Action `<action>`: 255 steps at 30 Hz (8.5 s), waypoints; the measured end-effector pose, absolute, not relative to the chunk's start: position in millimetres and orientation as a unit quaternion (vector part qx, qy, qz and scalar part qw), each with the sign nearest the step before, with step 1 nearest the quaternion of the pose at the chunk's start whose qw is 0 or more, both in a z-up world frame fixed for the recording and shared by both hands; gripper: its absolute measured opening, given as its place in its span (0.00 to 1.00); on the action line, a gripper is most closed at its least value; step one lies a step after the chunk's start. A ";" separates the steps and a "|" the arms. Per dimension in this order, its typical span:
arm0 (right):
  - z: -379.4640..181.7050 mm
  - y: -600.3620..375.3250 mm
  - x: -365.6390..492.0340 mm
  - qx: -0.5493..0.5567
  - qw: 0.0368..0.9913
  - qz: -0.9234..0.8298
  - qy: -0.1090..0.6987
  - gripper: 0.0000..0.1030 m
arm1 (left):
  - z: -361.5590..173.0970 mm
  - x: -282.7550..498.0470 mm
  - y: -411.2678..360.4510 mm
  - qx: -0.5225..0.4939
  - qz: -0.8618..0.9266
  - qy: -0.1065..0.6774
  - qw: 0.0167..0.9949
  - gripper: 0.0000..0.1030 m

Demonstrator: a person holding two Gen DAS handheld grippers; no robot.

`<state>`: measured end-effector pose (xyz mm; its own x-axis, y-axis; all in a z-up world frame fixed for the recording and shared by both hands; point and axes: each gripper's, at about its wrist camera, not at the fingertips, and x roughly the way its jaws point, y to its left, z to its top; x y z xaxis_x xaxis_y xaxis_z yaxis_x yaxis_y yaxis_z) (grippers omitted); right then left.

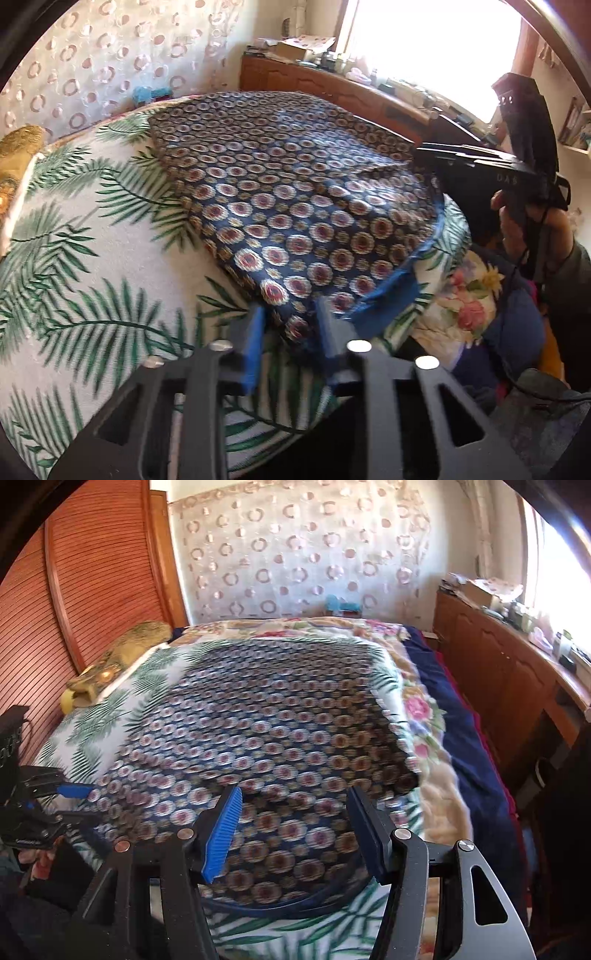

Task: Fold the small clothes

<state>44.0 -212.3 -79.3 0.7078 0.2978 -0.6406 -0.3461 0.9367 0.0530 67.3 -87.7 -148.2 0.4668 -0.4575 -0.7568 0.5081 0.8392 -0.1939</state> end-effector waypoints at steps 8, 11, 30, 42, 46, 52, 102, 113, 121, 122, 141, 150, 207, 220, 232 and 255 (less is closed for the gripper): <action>-81.2 -187.5 29.0 -0.065 0.909 0.229 0.342 0.64 | -102.6 67.0 -93.5 0.037 -0.298 0.379 0.875 0.05; -74.3 -185.9 22.3 -0.070 0.906 0.253 0.332 0.64 | -74.6 75.9 -97.3 0.034 -0.302 0.348 0.887 0.05; -126.7 -202.1 46.8 -0.116 0.895 0.206 0.379 0.64 | -35.3 112.6 -109.5 0.012 -0.292 0.300 0.908 0.04; -120.2 -216.9 63.5 -0.122 0.913 0.162 0.354 0.64 | -31.1 115.8 -99.2 0.001 -0.277 0.295 0.914 0.04; -112.4 -221.7 73.3 -0.106 0.917 0.166 0.347 0.46 | -31.2 116.8 -95.4 0.000 -0.271 0.292 0.917 0.04; -89.5 -221.5 89.4 -0.070 0.931 0.168 0.317 0.04 | -33.6 122.2 -87.7 0.002 -0.249 0.286 0.925 0.05; -48.0 -245.4 291.9 -0.030 0.919 0.101 0.380 0.51 | -124.1 298.3 -48.2 0.013 -0.168 0.419 0.893 0.80; -60.2 -276.2 315.3 0.037 0.902 0.124 0.413 0.51 | -140.3 311.0 -44.6 0.010 -0.158 0.440 0.884 0.80; -74.4 -251.7 327.7 0.023 0.900 0.146 0.411 0.51 | -140.9 315.9 -45.7 -0.010 -0.194 0.441 0.876 0.71; -76.0 -251.7 328.2 0.022 0.900 0.146 0.410 0.51 | -141.6 316.7 -46.0 -0.011 -0.197 0.443 0.875 0.67; -73.6 -276.2 309.2 0.016 0.912 0.128 0.389 0.08 | -140.0 330.6 -49.4 -0.035 -0.195 0.444 0.874 0.55; -67.5 -267.5 303.3 0.001 0.919 0.130 0.371 0.08 | -128.5 324.2 -56.3 -0.008 -0.195 0.426 0.883 0.05; 35.4 98.4 471.8 -0.239 0.867 0.393 0.191 0.07 | -55.7 180.3 243.2 -0.116 0.041 0.297 0.947 0.03; 11.4 180.8 485.3 -0.293 0.845 0.413 0.171 0.04 | -64.9 174.9 252.6 -0.154 0.060 0.258 0.952 0.03; -13.3 130.4 502.2 -0.256 0.868 0.361 0.225 0.25 | -89.5 205.6 252.8 -0.133 0.063 0.306 0.941 0.03; 21.5 -55.3 295.8 -0.110 0.906 0.347 0.216 0.59 | -42.0 139.0 177.9 -0.054 0.045 0.257 0.964 0.84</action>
<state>295.8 -55.3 21.5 0.6650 0.5816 -0.4685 -0.6769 0.7345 -0.0490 139.0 177.9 -42.0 0.8636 0.0592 -0.5007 -0.1149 0.9901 -0.0811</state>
